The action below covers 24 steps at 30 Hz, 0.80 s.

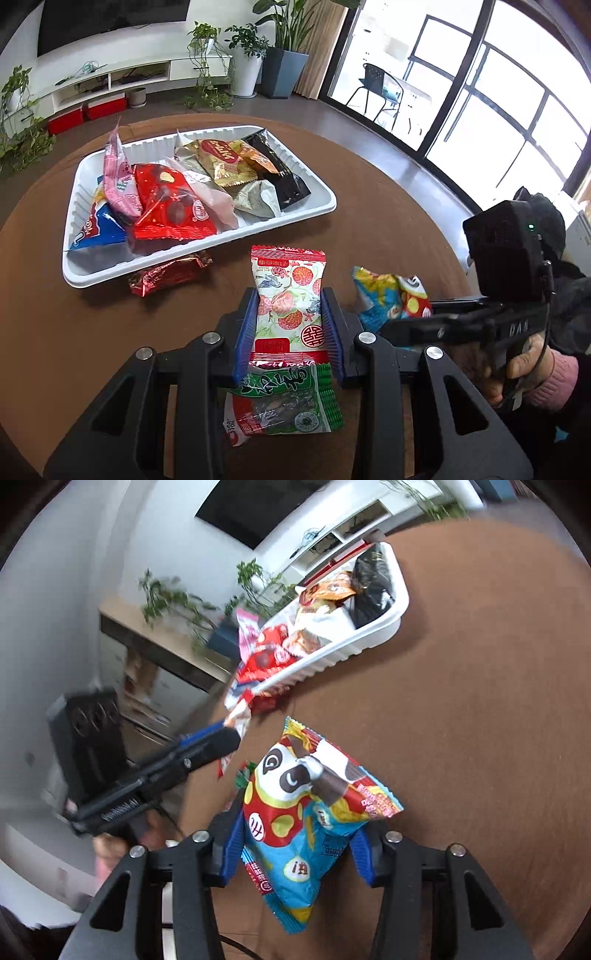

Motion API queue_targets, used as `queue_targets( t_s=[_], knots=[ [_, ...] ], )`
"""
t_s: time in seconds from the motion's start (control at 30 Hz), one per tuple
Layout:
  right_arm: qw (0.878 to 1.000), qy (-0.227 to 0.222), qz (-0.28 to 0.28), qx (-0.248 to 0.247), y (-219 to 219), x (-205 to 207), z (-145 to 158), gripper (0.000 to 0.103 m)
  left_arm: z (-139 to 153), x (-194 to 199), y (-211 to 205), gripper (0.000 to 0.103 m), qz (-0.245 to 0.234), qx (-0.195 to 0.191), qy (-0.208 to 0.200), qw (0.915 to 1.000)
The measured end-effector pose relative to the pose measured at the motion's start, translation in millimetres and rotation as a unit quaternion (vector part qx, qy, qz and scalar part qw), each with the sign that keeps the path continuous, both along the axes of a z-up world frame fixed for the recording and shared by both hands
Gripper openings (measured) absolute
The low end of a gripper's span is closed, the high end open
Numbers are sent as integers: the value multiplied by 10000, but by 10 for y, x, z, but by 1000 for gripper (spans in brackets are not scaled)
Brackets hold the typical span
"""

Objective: Organize snacks
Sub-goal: 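Carry the candy packet into the tray with the left tool while the right tool carries the panda bag there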

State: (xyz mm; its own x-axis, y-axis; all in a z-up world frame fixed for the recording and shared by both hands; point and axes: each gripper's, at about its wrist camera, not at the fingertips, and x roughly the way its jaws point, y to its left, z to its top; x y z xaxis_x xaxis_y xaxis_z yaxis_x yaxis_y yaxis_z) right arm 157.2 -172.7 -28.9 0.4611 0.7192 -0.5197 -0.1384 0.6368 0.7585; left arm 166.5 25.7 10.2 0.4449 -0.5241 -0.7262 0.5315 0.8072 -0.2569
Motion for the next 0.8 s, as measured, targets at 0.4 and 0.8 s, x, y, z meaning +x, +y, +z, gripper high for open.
queue_targets(
  t_s=[0.4, 0.8],
  knots=[
    [9980, -220, -104, 591, -109, 506, 326, 52, 380, 190, 468, 31, 593, -422, 0, 9973],
    [9980, -591, 111, -207, 190, 1433, 708, 52, 552, 865, 599, 31, 1171, -422, 161, 9921]
  ],
)
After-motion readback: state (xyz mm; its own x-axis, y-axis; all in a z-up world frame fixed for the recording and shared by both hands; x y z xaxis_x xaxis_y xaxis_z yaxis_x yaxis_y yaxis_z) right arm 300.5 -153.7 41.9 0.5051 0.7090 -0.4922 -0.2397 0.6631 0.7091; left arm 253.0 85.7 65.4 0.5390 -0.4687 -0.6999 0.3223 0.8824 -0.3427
